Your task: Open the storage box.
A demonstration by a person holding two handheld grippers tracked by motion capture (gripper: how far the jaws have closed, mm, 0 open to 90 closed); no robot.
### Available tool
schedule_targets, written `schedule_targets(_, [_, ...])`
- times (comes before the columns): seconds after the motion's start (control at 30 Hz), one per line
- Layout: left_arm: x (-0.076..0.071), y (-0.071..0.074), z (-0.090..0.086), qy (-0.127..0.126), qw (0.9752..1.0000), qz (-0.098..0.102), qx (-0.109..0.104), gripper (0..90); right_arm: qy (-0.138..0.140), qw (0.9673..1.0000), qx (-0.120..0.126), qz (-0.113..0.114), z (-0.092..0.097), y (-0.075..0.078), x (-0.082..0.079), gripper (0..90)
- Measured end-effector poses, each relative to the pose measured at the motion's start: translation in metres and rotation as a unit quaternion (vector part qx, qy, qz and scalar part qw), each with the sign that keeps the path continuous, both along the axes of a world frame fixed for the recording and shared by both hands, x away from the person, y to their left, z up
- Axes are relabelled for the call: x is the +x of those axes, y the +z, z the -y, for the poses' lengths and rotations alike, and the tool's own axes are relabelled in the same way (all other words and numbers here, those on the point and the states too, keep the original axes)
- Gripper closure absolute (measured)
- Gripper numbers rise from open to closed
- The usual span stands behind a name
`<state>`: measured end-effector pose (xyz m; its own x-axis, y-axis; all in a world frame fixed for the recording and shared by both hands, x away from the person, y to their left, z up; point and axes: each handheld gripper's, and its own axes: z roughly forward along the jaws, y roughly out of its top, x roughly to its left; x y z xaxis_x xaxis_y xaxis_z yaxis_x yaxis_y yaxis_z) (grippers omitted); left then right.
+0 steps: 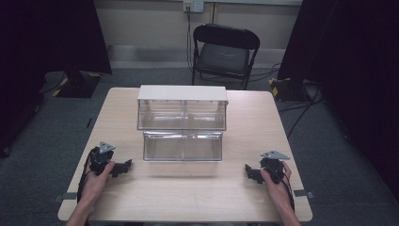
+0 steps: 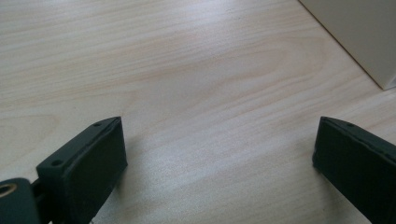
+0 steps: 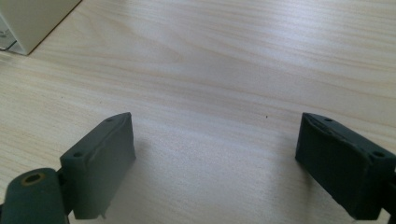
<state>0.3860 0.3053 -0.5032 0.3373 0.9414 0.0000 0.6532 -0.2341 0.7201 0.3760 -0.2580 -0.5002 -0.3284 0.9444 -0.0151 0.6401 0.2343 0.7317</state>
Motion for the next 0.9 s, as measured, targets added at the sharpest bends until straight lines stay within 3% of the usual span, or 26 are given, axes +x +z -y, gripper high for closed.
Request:
schedule_targets(0.43, [0.0, 0.0, 0.0, 0.0, 1.0, 0.0, -0.001, 2.2, 0.001, 1.0, -0.001, -0.002, 0.0, 0.002, -0.002, 14.2])
schedule_targets(0.63, [0.0, 0.0, 0.0, 0.001, 1.0, -0.001, -0.001, 1.6, 0.002, 0.9998, 0.006, 0.02, -0.002, 0.013, -0.006, 14.2])
schedule_targets(0.9, [0.0, 0.0, 0.0, 0.004, 1.0, -0.001, -0.001, 1.2, 0.017, 0.9992, 0.023, 0.027, -0.008, 0.021, -0.009, 14.6])
